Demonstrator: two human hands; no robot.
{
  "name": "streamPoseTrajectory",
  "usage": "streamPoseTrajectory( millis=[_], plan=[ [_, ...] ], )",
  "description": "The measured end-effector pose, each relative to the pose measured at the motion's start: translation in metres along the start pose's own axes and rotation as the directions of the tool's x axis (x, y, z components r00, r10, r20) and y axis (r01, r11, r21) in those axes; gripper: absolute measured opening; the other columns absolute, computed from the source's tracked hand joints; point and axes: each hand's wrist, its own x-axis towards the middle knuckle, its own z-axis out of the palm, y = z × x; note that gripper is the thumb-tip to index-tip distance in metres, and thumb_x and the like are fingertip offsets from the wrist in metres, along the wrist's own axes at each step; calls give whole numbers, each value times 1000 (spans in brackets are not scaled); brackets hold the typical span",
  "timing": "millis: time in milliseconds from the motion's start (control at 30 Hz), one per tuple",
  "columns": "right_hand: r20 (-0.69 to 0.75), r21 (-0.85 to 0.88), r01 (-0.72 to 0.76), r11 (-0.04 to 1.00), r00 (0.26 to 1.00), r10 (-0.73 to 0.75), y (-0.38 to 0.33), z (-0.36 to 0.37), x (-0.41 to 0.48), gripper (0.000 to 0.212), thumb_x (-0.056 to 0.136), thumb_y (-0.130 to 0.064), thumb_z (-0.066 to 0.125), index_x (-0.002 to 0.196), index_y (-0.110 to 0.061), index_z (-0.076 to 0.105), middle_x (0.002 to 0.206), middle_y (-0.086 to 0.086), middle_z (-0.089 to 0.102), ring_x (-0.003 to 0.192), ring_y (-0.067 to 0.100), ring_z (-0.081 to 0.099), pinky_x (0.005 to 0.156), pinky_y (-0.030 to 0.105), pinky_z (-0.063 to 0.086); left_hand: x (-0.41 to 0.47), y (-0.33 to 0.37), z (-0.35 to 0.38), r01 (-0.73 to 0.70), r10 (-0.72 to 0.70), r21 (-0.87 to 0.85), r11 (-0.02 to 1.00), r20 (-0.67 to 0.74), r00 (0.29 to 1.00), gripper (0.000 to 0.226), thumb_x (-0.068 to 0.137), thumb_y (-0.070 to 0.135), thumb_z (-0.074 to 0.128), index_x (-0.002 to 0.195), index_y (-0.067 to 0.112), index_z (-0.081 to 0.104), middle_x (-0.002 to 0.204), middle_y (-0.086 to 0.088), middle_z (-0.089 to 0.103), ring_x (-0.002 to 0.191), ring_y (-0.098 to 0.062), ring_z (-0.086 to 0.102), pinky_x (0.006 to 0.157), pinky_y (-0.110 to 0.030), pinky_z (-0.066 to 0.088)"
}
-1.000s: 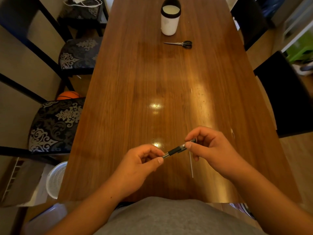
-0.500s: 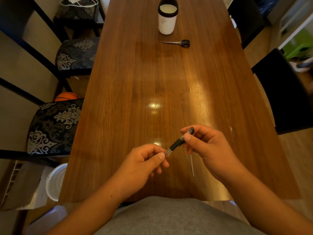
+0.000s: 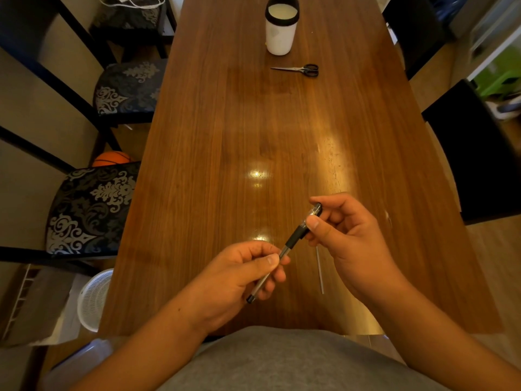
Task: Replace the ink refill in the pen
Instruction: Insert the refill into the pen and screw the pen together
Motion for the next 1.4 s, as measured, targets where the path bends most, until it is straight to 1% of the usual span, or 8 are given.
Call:
streamPoseTrajectory(
  millis=[267, 467, 667, 800, 933, 1067, 1267, 1400],
  plan=[
    [-24, 12, -9, 1000, 1000, 9, 0, 3, 5, 25, 76, -14, 67, 101, -13, 63, 67, -4, 63, 63, 12, 63, 59, 20, 54, 5, 2, 3, -113, 142, 202, 973, -135, 981, 11, 91, 8, 57, 90, 12, 67, 70, -1, 70, 58, -6, 58, 53, -17, 48],
    [-52, -65, -4, 998, 999, 1, 7, 0, 8, 22, 82, 1, 67, 101, -8, 62, 67, -1, 59, 63, 16, 61, 58, 20, 54, 14, -6, 5, -207, 342, 491, 846, -202, 918, 13, 85, 5, 67, 82, 18, 65, 75, -9, 71, 63, -8, 62, 60, -19, 52],
    [-60, -236, -197, 951, 980, 188, 46, -27, 5, 38, 85, -13, 70, 120, -23, 61, 79, -3, 71, 71, 11, 66, 63, 21, 55, 41, -29, 6, -14, 162, 614, 789, -187, 969, 15, 89, 12, 63, 86, 26, 59, 83, -3, 72, 70, -12, 70, 66, -31, 57],
    [-197, -550, -352, 758, 936, 292, 91, -78, -4, 46, 84, -30, 70, 128, -30, 55, 101, -11, 66, 88, 0, 64, 63, 10, 48, 59, -51, 1, 107, 111, 673, 732, -273, 956, 11, 89, 10, 63, 92, 20, 58, 91, -9, 70, 77, -18, 71, 66, -32, 57],
    [-236, -898, -331, 289, 918, 318, 132, -137, -25, 62, 86, -45, 63, 142, -29, 41, 143, 0, 48, 128, 20, 47, 97, 34, 46, 72, -75, -10, 225, 61, 733, 642, -341, 938, 8, 89, 17, 64, 97, 17, 61, 86, -4, 69, 77, -20, 69, 73, -43, 60],
    [-207, -971, -237, 30, 897, 391, 163, -168, -48, 77, 85, -61, 52, 150, -33, 23, 161, 4, 18, 146, 26, 19, 113, 43, 31, 84, -98, -18, 303, 41, 752, 585, -401, 915, 6, 89, 22, 64, 93, 21, 60, 81, -1, 69, 71, -16, 68, 67, -36, 59],
    [-159, -987, -155, -40, 930, 332, 184, -178, -66, 78, 87, -70, 28, 153, -34, 8, 164, 4, 0, 150, 25, 2, 120, 43, 14, 101, -123, -23, 339, 89, 770, 540, -453, 887, 5, 90, 23, 63, 91, 20, 59, 71, 2, 65, 63, -11, 63, 57, -28, 53],
    [-143, -990, -138, -37, 942, 305, 189, -181, -70, 77, 88, -70, 24, 154, -31, 10, 164, 6, 2, 150, 25, 1, 120, 45, 12, 111, -130, -21, 366, 110, 783, 504, -478, 871, 5, 90, 24, 62, 89, 21, 58, 70, 2, 65, 62, -13, 64, 58, -35, 56]
  ],
)
